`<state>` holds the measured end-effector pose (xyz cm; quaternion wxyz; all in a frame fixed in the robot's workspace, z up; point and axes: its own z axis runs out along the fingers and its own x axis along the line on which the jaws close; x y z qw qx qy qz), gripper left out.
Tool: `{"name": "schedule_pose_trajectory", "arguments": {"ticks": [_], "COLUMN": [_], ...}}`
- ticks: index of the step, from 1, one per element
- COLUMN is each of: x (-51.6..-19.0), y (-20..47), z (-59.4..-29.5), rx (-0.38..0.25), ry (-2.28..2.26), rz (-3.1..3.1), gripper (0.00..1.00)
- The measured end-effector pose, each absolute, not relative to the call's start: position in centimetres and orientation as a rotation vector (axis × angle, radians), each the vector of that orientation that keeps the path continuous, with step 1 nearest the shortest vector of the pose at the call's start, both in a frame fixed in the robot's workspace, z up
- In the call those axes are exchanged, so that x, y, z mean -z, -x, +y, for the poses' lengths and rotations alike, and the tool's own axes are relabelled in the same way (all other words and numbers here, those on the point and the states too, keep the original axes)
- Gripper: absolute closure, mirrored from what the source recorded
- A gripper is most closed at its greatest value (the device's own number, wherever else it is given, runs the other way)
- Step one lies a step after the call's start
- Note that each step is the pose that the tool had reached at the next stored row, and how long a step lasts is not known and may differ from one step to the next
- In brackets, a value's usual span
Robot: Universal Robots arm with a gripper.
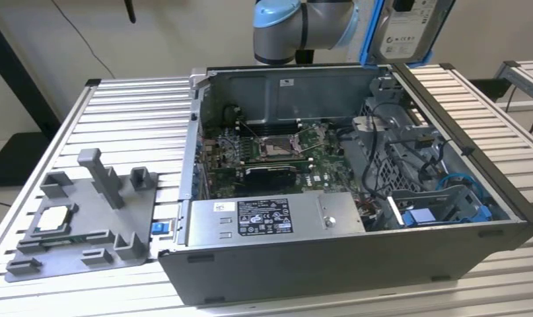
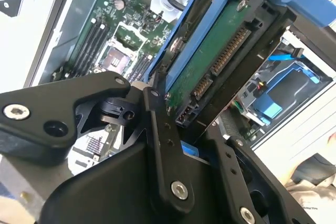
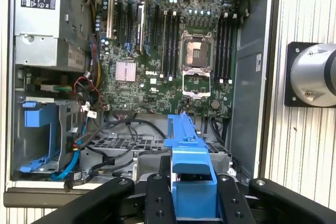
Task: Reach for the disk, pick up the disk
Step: 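Pick up the disk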
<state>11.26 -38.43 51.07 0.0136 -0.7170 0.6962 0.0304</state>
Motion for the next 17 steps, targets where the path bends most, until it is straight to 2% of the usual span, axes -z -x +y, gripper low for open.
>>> {"name": "schedule_pose_trajectory", "arguments": {"ticks": [9, 17], "x": [-51.1, -51.0], "y": [-11.4, -11.5], "z": [-39.0, -41.2], "rx": [-0.095, -0.096], "ry": [2.234, 2.231], "rz": [2.169, 2.172], "gripper": [1.0, 1.0]}}
